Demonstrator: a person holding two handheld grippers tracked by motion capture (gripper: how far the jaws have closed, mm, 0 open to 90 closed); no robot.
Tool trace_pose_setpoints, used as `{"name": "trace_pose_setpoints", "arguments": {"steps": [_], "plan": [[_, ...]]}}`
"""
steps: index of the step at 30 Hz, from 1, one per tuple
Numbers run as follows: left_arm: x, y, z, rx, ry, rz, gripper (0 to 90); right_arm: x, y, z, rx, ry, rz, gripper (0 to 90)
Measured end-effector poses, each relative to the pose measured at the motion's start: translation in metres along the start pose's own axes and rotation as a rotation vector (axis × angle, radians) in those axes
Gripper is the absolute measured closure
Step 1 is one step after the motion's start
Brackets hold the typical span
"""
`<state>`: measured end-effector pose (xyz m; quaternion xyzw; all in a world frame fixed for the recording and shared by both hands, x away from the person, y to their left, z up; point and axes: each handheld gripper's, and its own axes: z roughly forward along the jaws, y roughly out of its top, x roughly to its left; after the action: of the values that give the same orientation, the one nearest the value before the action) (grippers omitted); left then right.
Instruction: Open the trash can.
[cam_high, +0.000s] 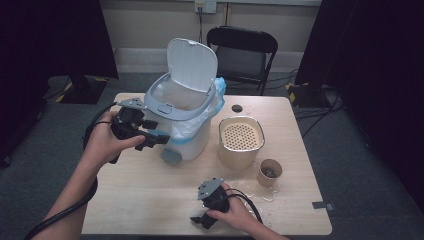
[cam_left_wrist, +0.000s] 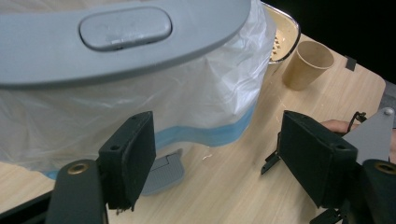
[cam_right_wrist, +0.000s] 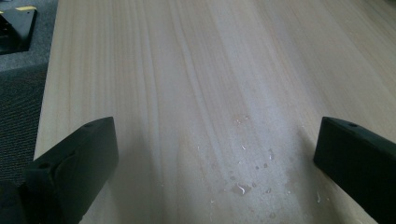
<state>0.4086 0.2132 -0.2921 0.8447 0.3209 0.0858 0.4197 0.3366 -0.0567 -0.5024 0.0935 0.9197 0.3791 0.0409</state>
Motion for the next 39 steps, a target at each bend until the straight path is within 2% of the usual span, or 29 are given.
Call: {"name": "trace_pose_setpoints", "arguments": {"steps": [4, 9, 11, 18, 22, 28, 33, 35, 37, 39], "plan": [[0.001, -0.006, 0.003, 0.016, 0.006, -0.004, 24.9, 0.000, 0.000, 0.000, -0.001, 0.000, 0.000, 0.0], [0.003, -0.014, 0.007, 0.001, -0.006, -0.022, 21.8, 0.000, 0.000, 0.000, -0.002, -0.001, 0.003, 0.0], [0.004, -0.017, 0.009, 0.004, -0.006, -0.017, 18.9, 0.000, 0.000, 0.000, -0.002, -0.001, 0.003, 0.0], [0.006, -0.030, 0.017, -0.004, -0.025, -0.054, 17.9, -0.001, 0.000, 0.000, -0.002, 0.008, -0.014, 0.0], [0.006, -0.039, 0.024, -0.008, -0.032, -0.053, 17.8, -0.002, -0.001, -0.001, -0.006, 0.014, -0.019, 0.0], [0.004, -0.054, 0.036, 0.022, -0.033, -0.047, 17.8, -0.003, -0.003, -0.002, -0.008, 0.020, -0.032, 0.0], [0.005, -0.065, 0.046, 0.029, -0.045, -0.048, 17.9, -0.004, -0.005, -0.005, -0.006, 0.024, -0.019, 0.0], [0.005, -0.070, 0.050, 0.031, -0.049, -0.050, 17.9, -0.005, -0.005, -0.007, -0.003, 0.025, -0.014, 4.2], [0.005, -0.073, 0.053, 0.035, -0.053, -0.054, 17.9, -0.008, -0.005, -0.010, -0.010, 0.023, -0.025, 14.0], [0.005, -0.076, 0.056, 0.042, -0.057, -0.051, 17.9, -0.010, -0.006, -0.013, -0.004, 0.023, -0.010, 14.4]]}}
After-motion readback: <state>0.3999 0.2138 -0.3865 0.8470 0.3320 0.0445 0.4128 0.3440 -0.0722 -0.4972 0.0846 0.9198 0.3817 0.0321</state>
